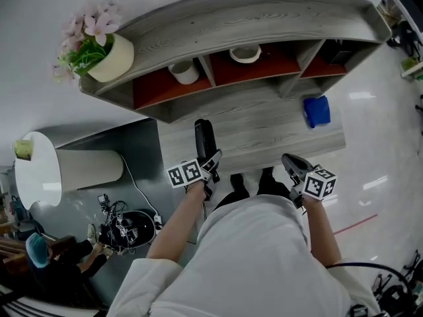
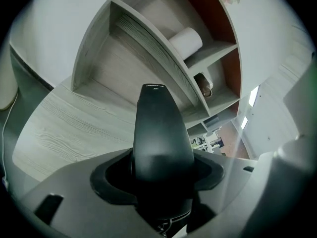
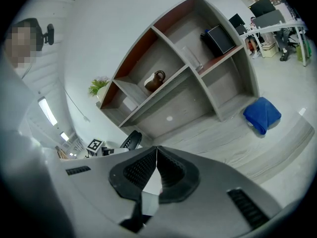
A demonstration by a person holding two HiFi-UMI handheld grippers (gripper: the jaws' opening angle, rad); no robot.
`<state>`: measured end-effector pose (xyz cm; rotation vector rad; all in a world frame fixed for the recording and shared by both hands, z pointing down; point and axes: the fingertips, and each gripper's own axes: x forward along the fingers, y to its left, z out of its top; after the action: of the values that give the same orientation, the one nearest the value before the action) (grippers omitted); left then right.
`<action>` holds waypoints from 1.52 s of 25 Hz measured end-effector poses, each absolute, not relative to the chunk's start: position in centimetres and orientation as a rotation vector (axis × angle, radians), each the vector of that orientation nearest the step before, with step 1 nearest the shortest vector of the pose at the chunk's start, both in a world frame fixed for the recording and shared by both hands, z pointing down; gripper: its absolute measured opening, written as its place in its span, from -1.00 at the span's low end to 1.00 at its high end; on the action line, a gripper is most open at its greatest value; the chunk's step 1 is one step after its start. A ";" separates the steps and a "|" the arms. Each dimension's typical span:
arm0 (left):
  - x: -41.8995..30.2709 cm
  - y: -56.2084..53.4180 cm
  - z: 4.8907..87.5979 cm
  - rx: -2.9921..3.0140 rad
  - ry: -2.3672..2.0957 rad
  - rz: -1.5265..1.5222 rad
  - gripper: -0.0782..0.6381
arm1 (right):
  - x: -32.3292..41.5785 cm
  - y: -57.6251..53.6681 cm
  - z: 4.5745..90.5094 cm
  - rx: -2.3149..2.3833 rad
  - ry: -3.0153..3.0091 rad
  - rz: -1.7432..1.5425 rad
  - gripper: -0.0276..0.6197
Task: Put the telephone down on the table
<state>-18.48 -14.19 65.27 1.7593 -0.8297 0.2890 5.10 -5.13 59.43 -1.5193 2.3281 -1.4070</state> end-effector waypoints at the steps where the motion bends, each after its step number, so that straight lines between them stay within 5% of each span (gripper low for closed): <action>1: -17.8 -14.5 65.6 1.758 -0.833 0.297 0.08 | 5.5 -5.3 59.6 -1.513 2.330 -1.418 -0.86; 38: 3.2 -23.3 83.1 1.683 -0.982 0.788 0.07 | 16.2 -12.3 63.3 -1.300 2.526 -1.634 -0.86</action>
<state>3.21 -23.32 83.06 1.6826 -0.9819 0.7879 16.19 -12.27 63.29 -1.3000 2.5256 -1.6342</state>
